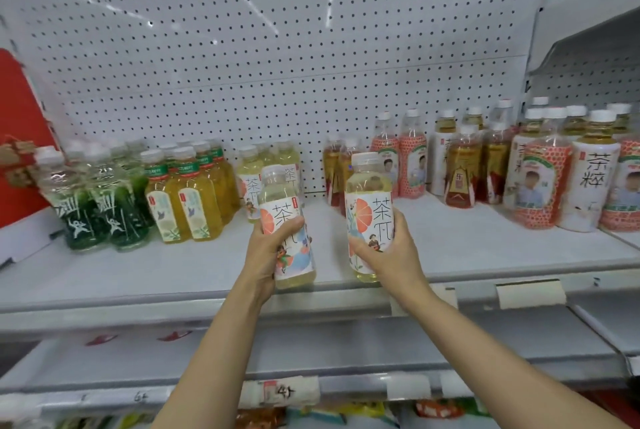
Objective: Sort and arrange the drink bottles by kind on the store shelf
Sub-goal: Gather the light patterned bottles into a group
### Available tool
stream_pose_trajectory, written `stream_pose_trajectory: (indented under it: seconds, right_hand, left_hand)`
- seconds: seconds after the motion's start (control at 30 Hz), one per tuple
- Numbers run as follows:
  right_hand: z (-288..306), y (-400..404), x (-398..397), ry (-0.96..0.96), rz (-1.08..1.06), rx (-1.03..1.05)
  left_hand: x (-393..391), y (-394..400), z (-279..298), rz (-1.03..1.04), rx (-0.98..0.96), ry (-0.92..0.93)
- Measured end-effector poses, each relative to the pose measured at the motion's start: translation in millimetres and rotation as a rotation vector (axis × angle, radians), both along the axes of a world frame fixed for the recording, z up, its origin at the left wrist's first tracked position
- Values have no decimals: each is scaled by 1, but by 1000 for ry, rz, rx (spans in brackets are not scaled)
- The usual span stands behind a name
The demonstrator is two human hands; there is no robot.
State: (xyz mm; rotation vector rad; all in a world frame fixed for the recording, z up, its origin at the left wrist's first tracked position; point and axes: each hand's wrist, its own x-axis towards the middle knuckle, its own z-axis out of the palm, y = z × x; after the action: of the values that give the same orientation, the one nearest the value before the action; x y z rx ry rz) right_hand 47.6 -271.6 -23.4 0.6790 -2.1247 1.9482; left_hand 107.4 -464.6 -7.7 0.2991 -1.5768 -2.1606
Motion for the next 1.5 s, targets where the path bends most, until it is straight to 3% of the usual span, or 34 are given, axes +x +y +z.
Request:
stream_pose_trajectory:
  seconds: [0.5, 0.8, 1.03, 1.5]
  right_hand:
    - [-7, -96, -34, -96, 77, 79]
    - [9, -174, -76, -114, -68, 213]
    - [8, -215, -93, -124, -195, 266]
    - [2, -244, -108, -199, -212, 309]
  left_hand:
    - [-14, -90, -10, 218, -130, -7]
    - [-46, -143, 6, 115, -516, -132]
    - [-72, -159, 4, 288, -835, -235]
    - [-96, -164, -1, 171, -840, -324]
